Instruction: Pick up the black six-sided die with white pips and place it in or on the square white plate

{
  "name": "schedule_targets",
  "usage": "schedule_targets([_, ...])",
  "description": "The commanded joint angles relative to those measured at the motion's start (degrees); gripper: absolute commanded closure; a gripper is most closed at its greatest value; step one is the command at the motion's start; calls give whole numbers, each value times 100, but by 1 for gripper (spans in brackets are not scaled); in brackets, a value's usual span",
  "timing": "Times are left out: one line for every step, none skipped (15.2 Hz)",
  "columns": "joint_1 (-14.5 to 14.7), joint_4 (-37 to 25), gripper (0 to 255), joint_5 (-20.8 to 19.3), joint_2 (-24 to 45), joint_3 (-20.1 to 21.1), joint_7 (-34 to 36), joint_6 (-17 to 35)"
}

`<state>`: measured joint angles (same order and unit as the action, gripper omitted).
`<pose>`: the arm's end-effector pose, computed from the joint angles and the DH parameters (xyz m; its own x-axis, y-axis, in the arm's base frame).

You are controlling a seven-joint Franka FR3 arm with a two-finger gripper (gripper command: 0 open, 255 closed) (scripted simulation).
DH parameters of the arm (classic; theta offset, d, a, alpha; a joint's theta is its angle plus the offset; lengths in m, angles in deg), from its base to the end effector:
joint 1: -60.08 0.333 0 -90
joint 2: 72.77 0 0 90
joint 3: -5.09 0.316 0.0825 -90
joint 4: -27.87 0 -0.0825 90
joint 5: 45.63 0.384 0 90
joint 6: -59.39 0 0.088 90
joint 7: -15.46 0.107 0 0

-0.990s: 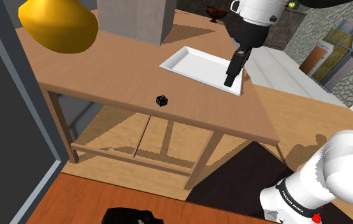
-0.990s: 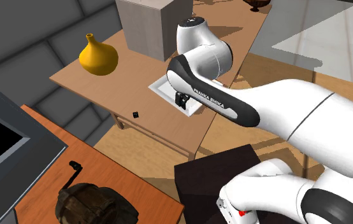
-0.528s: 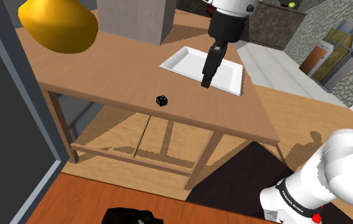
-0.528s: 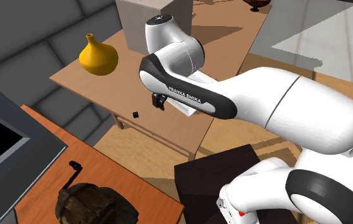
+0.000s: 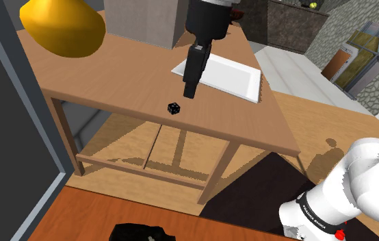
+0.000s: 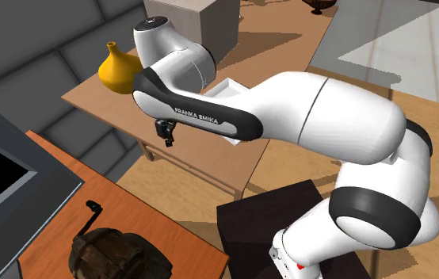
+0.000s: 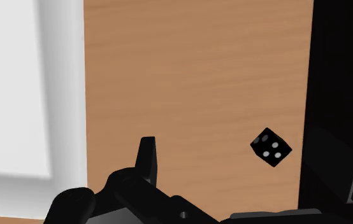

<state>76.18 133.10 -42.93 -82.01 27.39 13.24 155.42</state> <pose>0.3906 0.3322 0.5865 0.7656 0.6432 -0.0115 0.6433 -0.7655 0.0137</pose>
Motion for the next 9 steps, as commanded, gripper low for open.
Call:
schedule_targets([111, -310, 0, -52, 298, 158, 41, 6])
schedule_targets([169, -486, 0, -89, 448, 233, 64, -15])
schedule_targets([225, -651, 0, -126, 586, 302, 85, -37])
schedule_targets([226, -562, 0, -121, 575, 299, 82, 42])
schedule_targets([227, -474, 0, -117, 565, 298, 78, 121])
schedule_targets([227, -388, 0, -113, 557, 298, 75, 200])
schedule_targets([227, -304, 0, -110, 550, 298, 73, 278])
schedule_targets([228, -221, 0, -107, 545, 298, 71, 356])
schedule_targets([228, -140, 0, -105, 541, 298, 69, 433])
